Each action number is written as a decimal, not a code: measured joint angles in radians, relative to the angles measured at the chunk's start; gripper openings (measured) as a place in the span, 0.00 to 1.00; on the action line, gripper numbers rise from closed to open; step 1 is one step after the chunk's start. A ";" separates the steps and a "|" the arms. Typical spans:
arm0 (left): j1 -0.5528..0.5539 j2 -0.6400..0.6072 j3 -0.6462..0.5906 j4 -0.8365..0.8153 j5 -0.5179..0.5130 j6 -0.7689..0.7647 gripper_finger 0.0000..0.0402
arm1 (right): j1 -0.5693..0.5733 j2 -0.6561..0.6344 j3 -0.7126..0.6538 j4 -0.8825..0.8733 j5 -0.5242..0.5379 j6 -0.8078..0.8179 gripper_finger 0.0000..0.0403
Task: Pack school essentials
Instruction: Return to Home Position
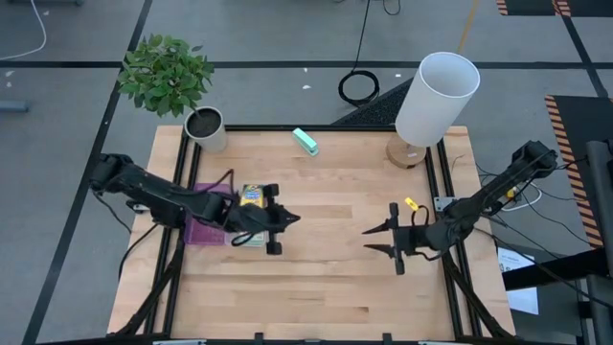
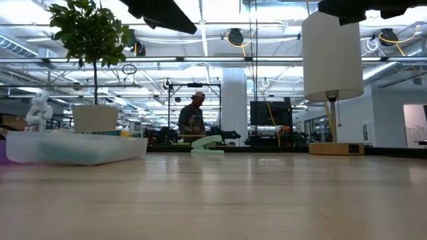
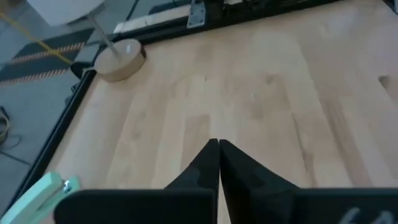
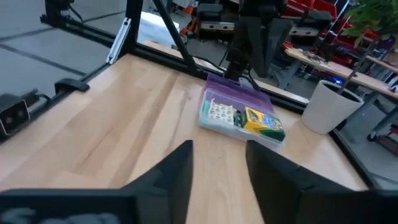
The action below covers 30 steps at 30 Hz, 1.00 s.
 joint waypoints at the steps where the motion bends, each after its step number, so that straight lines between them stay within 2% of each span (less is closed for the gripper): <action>1: 0.006 -0.013 -0.028 0.037 0.009 0.009 0.03 | -0.003 -0.009 0.000 -0.014 -0.001 -0.013 0.32; 6: 0.045 -0.079 -0.169 0.216 0.078 0.097 0.01 | -0.042 -0.040 -0.011 -0.038 -0.016 -0.064 0.17; 11: 0.106 -0.167 -0.285 0.340 0.207 0.098 0.02 | -0.133 -0.080 -0.100 0.035 -0.159 -0.072 0.02; 21: 0.140 -0.349 -0.487 0.428 0.240 0.063 0.01 | -0.315 -0.174 -0.300 0.218 -0.353 -0.073 0.00; 30: 0.141 -0.519 -0.664 0.558 0.237 0.045 0.02 | -0.443 -0.222 -0.343 0.222 -0.516 -0.065 0.00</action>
